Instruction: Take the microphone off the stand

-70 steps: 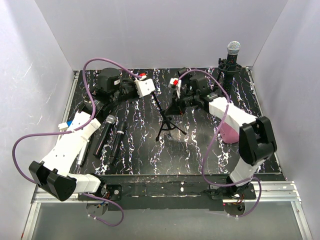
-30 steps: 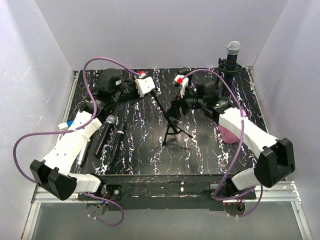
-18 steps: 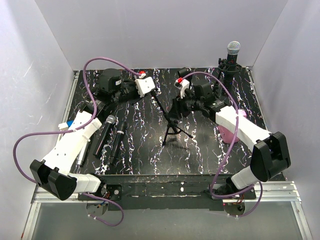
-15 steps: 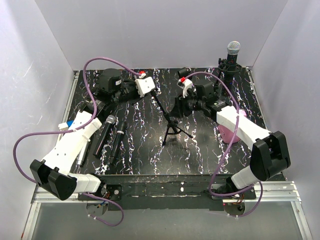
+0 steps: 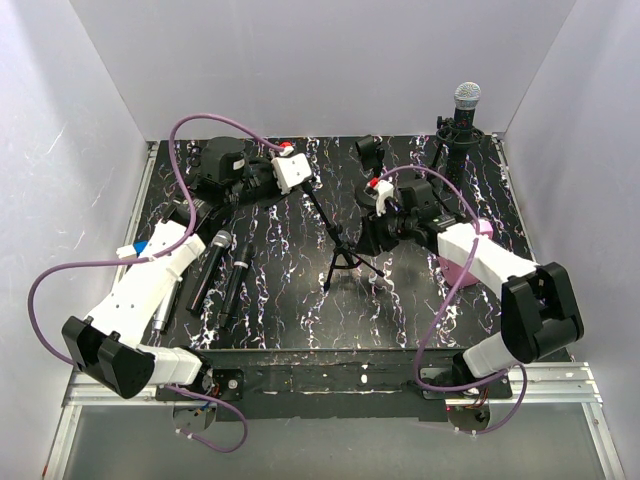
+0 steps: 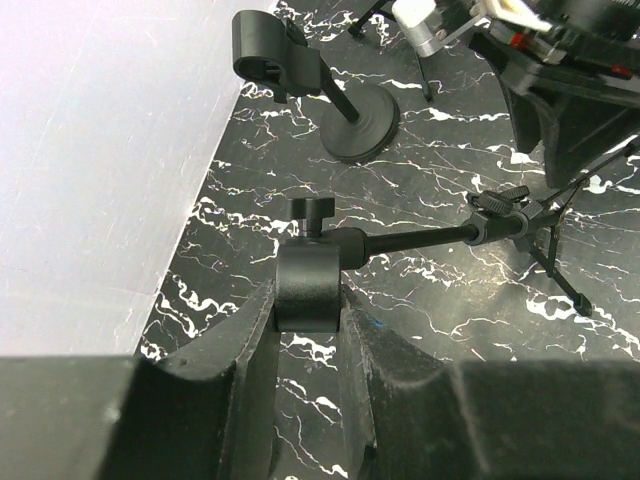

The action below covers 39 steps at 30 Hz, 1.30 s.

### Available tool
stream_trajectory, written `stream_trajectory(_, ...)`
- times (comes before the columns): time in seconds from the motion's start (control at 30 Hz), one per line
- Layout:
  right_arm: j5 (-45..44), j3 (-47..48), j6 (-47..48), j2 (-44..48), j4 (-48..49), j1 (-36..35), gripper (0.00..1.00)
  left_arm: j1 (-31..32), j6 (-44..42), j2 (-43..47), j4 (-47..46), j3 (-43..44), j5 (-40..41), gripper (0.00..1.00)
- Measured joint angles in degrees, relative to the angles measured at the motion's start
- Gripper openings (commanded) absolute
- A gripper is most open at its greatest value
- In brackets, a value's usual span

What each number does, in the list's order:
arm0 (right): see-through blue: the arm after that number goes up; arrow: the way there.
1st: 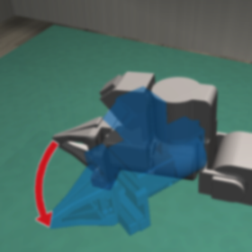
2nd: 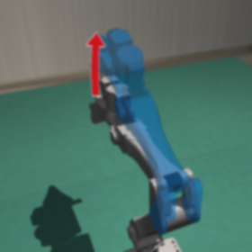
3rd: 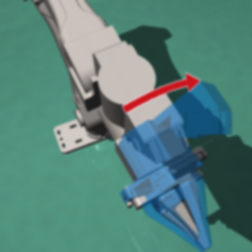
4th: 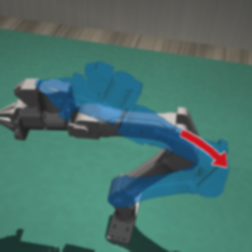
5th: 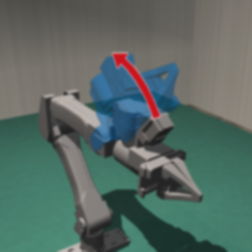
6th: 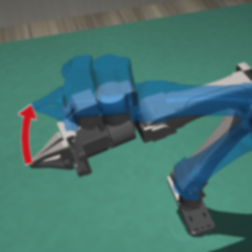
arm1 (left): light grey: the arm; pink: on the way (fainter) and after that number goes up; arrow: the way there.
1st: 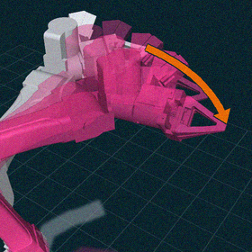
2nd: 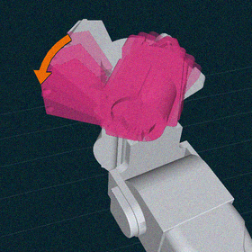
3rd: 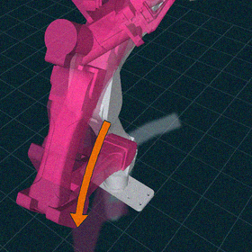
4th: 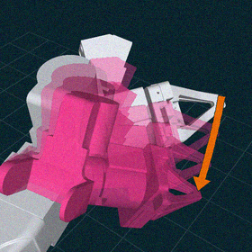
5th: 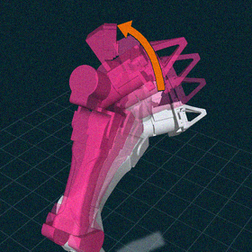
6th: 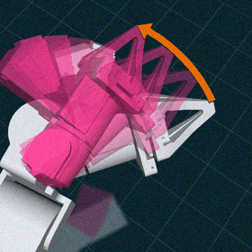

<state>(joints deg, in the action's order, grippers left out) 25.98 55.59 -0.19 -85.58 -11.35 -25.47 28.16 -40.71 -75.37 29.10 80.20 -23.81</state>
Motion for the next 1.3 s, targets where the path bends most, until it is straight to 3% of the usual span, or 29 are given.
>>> stream_trajectory(0.03, 1.33, 0.07, 0.24, 0.46, -0.24, 0.00, 0.77, 0.00, 0.00, -0.07, -0.13, 0.00, 0.00, 0.00)
stream_trajectory(0.2, 7.58, 3.87, -1.62, 2.75, -0.35, -0.07, 0.84, 0.04, 0.00, -0.13, 0.24, 0.00, -0.02, 0.00)
stream_trajectory(0.67, 7.37, 11.08, -9.16, -4.44, 2.67, -0.15, 0.81, 0.02, -0.26, -0.15, 0.31, 0.00, 0.02, 0.00)
stream_trajectory(1.0, 3.52, 3.15, -5.68, -0.61, 1.53, -0.31, 0.81, 0.07, -0.66, -0.17, 0.66, 0.04, -1.05, 0.00)
stream_trajectory(1.03, 2.89, 2.43, -5.27, -0.33, 1.09, -0.20, 0.80, 0.11, -0.87, -0.17, 0.87, 0.11, -1.25, 0.04)
stream_trajectory(1.1, 2.16, 1.49, -4.07, 0.17, 0.42, -0.02, 0.80, 0.42, -1.29, -0.20, 1.25, 0.35, -1.84, 0.43)
stream_trajectory(1.13, 2.03, 1.27, -3.52, 0.55, 0.09, 0.02, 0.80, 0.74, -1.51, -0.28, 1.60, 0.63, -2.21, 0.55)
stream_trajectory(1.3, 2.05, 1.18, 2.80, 5.79, -4.02, 0.39, 0.84, 4.50, -1.05, -0.48, 5.07, 1.55, -4.59, 0.70)
